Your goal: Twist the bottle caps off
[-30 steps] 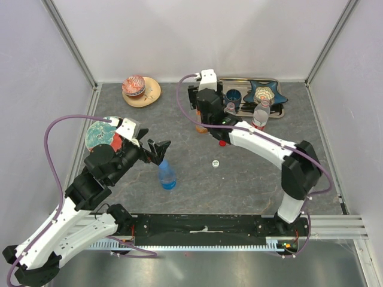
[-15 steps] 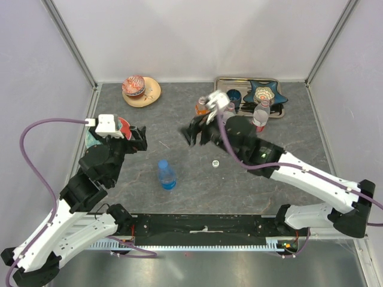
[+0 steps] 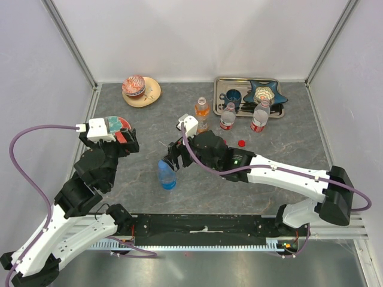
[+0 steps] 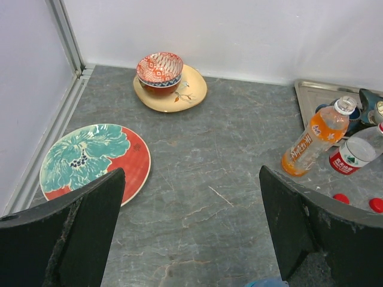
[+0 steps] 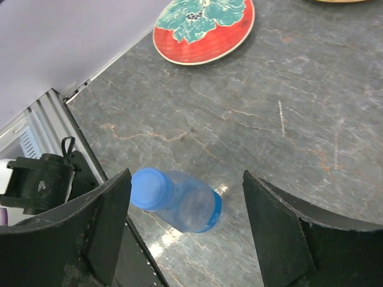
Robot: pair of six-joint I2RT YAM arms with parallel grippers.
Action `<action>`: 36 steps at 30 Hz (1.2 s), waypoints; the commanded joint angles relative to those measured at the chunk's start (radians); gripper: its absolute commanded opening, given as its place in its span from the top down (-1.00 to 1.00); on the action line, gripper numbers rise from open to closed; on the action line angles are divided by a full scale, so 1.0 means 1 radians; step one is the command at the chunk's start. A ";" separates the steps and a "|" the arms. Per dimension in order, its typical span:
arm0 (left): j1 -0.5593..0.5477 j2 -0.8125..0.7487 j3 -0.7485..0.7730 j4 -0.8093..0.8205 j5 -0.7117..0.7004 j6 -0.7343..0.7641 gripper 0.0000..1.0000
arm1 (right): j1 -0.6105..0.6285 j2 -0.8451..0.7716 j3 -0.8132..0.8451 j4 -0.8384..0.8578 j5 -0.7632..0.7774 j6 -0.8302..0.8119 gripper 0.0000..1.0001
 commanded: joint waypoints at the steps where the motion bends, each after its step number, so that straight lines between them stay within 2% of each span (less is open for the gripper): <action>1: -0.002 -0.017 0.011 -0.020 0.009 -0.064 -0.99 | 0.035 0.059 0.063 0.086 -0.027 0.032 -0.64; 10: -0.002 -0.025 -0.011 -0.037 0.021 -0.082 -0.99 | 0.073 0.135 0.058 0.100 0.007 0.033 -0.63; 14: -0.002 -0.019 -0.017 -0.037 0.035 -0.090 -0.99 | 0.079 0.155 0.043 0.101 0.033 0.039 -0.55; 24: -0.002 -0.008 -0.025 -0.032 0.049 -0.102 -0.98 | 0.079 0.185 0.006 0.116 0.060 0.056 -0.18; 28: -0.002 -0.002 -0.026 -0.031 0.060 -0.111 -0.97 | 0.078 0.173 -0.021 0.126 0.083 0.063 0.13; 30: -0.002 0.000 -0.022 -0.028 0.063 -0.110 -0.97 | 0.079 0.138 -0.032 0.127 0.108 0.061 0.28; 36: -0.002 0.009 0.010 0.033 0.077 -0.064 -0.98 | 0.079 -0.055 -0.023 0.077 0.149 0.041 0.47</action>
